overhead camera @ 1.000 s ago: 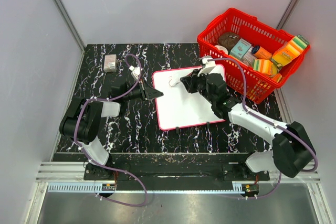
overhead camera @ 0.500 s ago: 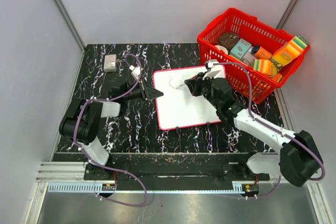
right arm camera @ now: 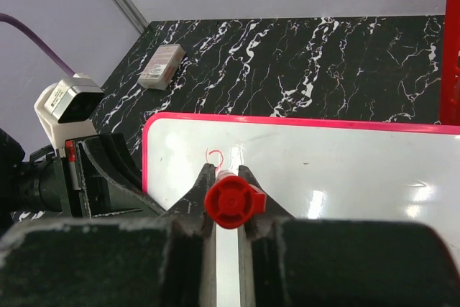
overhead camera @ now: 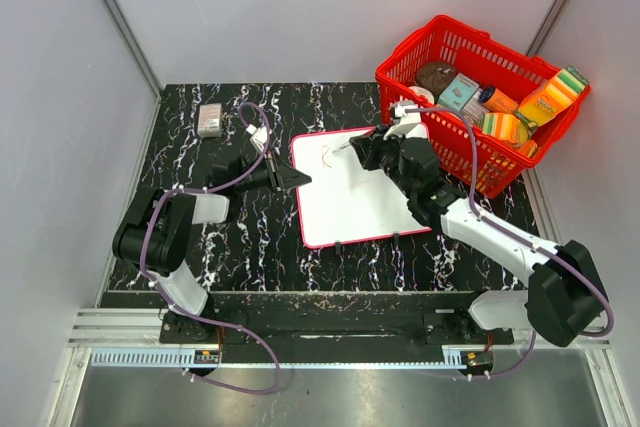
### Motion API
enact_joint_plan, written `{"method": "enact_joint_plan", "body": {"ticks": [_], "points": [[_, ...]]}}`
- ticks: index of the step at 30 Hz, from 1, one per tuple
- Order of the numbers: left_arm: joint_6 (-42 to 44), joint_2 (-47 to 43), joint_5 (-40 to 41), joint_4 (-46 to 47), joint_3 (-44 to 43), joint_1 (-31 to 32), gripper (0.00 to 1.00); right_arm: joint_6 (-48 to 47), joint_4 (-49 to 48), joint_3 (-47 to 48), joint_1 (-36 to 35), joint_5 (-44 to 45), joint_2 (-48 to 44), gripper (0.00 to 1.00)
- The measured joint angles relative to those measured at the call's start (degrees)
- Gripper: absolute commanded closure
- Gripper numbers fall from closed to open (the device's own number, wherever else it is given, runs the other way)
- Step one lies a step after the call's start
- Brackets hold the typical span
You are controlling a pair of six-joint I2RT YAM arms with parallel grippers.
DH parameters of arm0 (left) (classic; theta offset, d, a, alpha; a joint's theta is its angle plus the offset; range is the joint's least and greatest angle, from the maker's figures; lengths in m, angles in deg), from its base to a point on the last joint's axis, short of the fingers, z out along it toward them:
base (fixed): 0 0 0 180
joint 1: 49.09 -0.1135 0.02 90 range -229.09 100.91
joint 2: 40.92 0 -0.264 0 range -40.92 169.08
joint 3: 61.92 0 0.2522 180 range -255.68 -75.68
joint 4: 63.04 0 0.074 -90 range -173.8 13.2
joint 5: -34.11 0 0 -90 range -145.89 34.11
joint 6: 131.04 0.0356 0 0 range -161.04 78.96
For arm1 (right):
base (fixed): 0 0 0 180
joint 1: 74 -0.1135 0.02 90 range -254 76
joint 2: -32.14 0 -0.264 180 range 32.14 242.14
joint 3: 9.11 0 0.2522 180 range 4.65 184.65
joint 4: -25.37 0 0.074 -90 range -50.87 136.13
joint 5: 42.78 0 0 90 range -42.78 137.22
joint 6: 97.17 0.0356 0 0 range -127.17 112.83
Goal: Write a sentence on the whiteboard
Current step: Put down the whiteboard on the whiteboard stand.
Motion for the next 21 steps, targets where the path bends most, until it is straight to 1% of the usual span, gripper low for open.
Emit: {"method": "enact_joint_plan", "body": {"ticks": [11,21], "points": [[0.0,0.0,0.02,-0.04,0.0,0.0,1.0,-0.04,0.02,0.79,0.0,0.46,2.97,1.0],[0.02,0.0,0.02,-0.07,0.0,0.0,1.0,-0.04,-0.17,0.79,0.0,0.46,3.19,1.0]]}}
